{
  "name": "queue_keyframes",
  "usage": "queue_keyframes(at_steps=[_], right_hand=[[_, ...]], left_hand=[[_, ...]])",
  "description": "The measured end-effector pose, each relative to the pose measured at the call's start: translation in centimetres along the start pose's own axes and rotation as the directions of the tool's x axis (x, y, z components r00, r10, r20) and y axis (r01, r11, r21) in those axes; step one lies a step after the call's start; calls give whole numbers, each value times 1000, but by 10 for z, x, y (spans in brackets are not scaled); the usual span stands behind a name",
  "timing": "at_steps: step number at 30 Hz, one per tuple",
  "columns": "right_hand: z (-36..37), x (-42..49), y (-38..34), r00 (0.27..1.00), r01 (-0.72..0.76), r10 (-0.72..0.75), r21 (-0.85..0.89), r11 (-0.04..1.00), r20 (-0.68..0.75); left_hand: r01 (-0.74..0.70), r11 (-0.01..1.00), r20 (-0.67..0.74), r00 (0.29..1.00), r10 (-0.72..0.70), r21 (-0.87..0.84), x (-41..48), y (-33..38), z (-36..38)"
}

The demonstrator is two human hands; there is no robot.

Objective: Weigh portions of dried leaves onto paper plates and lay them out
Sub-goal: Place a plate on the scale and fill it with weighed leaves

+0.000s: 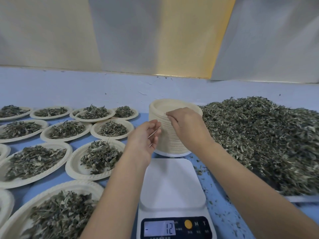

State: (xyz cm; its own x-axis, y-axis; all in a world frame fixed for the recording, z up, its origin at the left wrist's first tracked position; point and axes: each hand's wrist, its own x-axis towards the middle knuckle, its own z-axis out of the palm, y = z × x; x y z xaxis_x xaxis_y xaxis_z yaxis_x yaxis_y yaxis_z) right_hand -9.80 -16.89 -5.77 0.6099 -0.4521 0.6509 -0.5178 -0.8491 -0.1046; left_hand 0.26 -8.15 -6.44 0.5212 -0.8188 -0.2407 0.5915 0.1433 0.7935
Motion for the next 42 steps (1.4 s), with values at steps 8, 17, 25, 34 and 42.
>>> queue_keyframes(at_steps=[8, 17, 25, 34, 42], right_hand=[[9, 0, 0, 977, 115, -117, -20, 993, -179], [10, 11, -2, 936, 133, -171, -142, 981, -307], [-1, 10, -3, 959, 123, -151, -129, 984, -238], [-1, -9, -19, 894, 266, -244, 6, 964, -374], [2, -28, -35, 866, 305, -294, -39, 952, -404]], left_hand=[[13, 1000, 2, 1000, -13, -8, -2, -2, 1], [33, 999, -10, 999, -33, 9, -3, -5, 3], [20, 1000, -6, 1000, -20, -4, -4, -5, 3], [-249, 967, -29, 968, 251, 54, -7, 4, 7], [-416, 850, -138, 868, 477, 323, -13, 15, -8]])
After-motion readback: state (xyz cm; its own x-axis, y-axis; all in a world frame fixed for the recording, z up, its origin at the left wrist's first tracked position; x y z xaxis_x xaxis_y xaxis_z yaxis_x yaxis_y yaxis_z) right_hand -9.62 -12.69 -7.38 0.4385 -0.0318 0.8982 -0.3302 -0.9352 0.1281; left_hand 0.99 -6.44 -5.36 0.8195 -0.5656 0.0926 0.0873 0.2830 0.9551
